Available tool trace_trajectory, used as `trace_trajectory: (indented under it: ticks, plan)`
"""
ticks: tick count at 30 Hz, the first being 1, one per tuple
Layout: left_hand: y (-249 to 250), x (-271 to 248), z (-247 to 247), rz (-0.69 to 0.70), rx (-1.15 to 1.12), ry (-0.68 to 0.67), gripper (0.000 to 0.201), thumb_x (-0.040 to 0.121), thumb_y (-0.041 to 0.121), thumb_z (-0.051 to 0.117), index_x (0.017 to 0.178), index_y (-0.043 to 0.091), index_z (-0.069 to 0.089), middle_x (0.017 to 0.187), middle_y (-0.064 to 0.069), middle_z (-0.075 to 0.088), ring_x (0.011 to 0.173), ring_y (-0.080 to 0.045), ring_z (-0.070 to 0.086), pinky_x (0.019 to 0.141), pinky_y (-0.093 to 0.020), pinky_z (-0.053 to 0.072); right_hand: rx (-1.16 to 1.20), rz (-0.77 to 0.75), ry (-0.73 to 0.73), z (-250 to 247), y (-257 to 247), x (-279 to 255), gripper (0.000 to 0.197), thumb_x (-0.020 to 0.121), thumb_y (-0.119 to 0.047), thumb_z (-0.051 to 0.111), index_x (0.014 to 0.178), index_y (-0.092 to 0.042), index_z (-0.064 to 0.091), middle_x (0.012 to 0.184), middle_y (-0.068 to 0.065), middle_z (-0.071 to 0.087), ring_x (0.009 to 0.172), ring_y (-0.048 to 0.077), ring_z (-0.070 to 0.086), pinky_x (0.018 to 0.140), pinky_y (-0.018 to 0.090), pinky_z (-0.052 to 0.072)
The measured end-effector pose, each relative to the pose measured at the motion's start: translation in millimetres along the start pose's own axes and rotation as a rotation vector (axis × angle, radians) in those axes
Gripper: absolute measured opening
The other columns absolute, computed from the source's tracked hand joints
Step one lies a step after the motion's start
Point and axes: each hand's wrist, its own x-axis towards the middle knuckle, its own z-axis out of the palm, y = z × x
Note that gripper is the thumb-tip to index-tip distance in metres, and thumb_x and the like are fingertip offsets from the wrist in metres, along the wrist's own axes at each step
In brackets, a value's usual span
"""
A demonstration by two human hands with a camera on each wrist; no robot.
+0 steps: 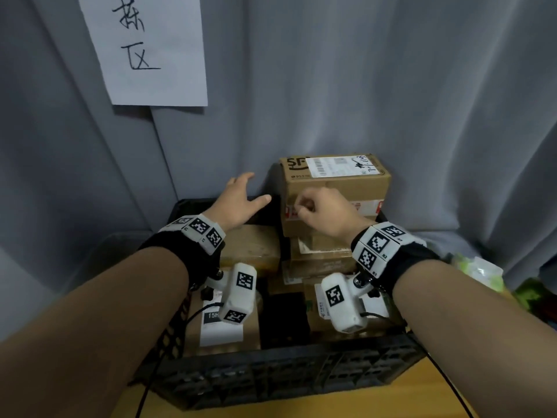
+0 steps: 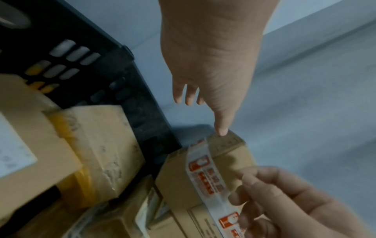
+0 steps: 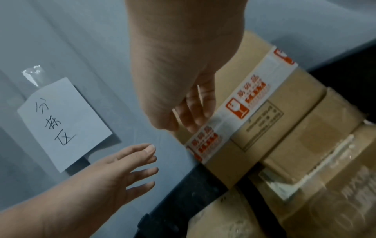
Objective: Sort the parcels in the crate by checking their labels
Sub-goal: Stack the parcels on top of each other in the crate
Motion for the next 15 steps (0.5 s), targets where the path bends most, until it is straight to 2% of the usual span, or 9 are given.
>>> trace_trajectory:
  ticks: [4,6,8,10,11,13,15]
  plan:
    - [-40.2,-13.0,-7.6,-0.151,0.017,-0.006,0.069,0.09,0.038,0.06,0.146,0.01,0.03,0.147,-0.016,0.034,0.134,-0.029,0.037,0.111,-0.038,0.032,0.116,0.166,-0.174,38.0,-4.0,10.0,0.018,0.092,-0.023,0.057,0.099,-0.011,0.069,0.089,0.003,0.065,0.08,0.016,0.06,0.069,0.027,0.046]
    - [-61.2,-17.1,-6.2,-0.236,0.019,-0.036,0.068,0.09,0.038,0.059,0.145,0.009,0.031,0.146,-0.017,0.035,0.131,-0.029,0.04,0.108,-0.036,0.034,0.161,0.252,-0.261,55.8,-3.6,14.1,0.025,0.093,-0.025,0.058,0.103,-0.006,0.07,0.096,0.008,0.065,0.088,0.019,0.06,0.075,0.027,0.044]
    - [-79.4,-20.1,-2.5,-0.298,0.01,-0.078,0.067,0.09,0.037,0.059,0.144,0.007,0.032,0.139,-0.015,0.044,0.125,-0.027,0.047,0.103,-0.034,0.039,0.168,0.315,-0.34,73.3,-2.2,18.3,0.032,0.093,-0.027,0.057,0.105,0.0,0.069,0.1,0.013,0.066,0.096,0.025,0.061,0.079,0.029,0.045]
    - [-92.9,-20.0,3.5,-0.35,-0.018,-0.098,0.062,0.091,0.034,0.06,0.14,0.004,0.037,0.126,-0.011,0.055,0.112,-0.022,0.055,0.094,-0.027,0.044,0.156,0.375,-0.42,88.9,-0.3,22.1,0.033,0.093,-0.031,0.056,0.097,0.0,0.067,0.09,0.011,0.063,0.098,0.029,0.061,0.075,0.03,0.043]
    - [-97.7,-19.0,6.5,-0.374,-0.013,-0.115,0.063,0.091,0.034,0.06,0.14,0.003,0.036,0.129,-0.012,0.054,0.115,-0.024,0.054,0.095,-0.028,0.043,0.165,0.413,-0.452,95.4,0.3,24.0,0.03,0.093,-0.032,0.056,0.093,-0.003,0.064,0.086,0.008,0.06,0.099,0.029,0.061,0.075,0.03,0.041]
    - [-105.5,-13.9,12.3,-0.438,0.044,-0.176,0.065,0.091,0.038,0.058,0.141,0.004,0.035,0.14,-0.015,0.047,0.127,-0.028,0.047,0.102,-0.031,0.038,0.168,0.463,-0.518,104.9,0.4,27.2,0.034,0.093,-0.034,0.055,0.107,-0.004,0.061,0.1,0.007,0.06,0.108,0.029,0.058,0.082,0.03,0.042]
    - [-111.4,-8.8,15.3,-0.47,0.129,-0.254,0.06,0.091,0.04,0.056,0.136,0.003,0.042,0.136,-0.011,0.05,0.124,-0.029,0.049,0.1,-0.031,0.038,0.152,0.501,-0.553,111.4,1.5,29.8,0.047,0.094,-0.036,0.054,0.124,0.0,0.054,0.121,0.013,0.058,0.116,0.03,0.055,0.09,0.032,0.042]
